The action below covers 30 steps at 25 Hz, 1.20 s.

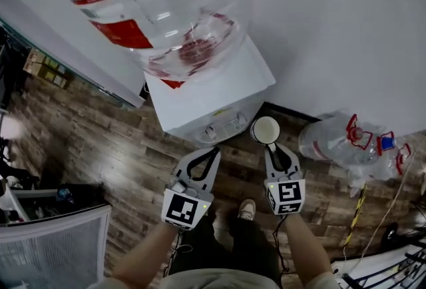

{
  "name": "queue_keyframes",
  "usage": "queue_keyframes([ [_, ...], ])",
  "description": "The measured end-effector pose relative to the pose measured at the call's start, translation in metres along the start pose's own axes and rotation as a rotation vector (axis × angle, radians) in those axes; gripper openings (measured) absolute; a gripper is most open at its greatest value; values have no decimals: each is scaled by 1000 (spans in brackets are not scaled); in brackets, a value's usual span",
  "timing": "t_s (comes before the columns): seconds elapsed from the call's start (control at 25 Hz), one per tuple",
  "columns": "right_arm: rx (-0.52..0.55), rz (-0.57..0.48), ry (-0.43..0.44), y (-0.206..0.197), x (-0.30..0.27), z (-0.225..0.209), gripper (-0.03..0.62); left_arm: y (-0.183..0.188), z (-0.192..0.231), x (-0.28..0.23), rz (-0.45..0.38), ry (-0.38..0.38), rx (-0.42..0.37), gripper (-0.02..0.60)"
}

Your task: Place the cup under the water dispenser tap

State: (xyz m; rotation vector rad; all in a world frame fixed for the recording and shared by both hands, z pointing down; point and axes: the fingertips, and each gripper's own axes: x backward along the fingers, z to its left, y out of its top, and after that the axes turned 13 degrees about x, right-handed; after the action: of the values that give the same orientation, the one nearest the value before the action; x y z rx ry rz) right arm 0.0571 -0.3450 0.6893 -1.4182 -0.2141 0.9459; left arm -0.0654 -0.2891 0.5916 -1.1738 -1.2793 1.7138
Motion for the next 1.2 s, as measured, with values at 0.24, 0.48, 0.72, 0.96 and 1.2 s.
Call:
queue_keyframes([
  [0.24, -36, 41, 10, -62, -39, 16, 66, -44, 5, -22, 0, -23, -2, 6],
  [0.48, -33, 33, 41, -105, -79, 36, 66, -86, 11, -40, 4, -41, -12, 6],
  [0.72, -28, 44, 68, -135, -121, 50, 67, -115, 18, -46, 10, -52, 5, 6],
  [0.96, -19, 49, 77, -152, -154, 59, 67, -127, 24, -48, 7, -60, 10, 6],
  [1.2, -19, -14, 90, -155, -164, 65, 71, -135, 32, -47, 12, -54, 30, 6],
])
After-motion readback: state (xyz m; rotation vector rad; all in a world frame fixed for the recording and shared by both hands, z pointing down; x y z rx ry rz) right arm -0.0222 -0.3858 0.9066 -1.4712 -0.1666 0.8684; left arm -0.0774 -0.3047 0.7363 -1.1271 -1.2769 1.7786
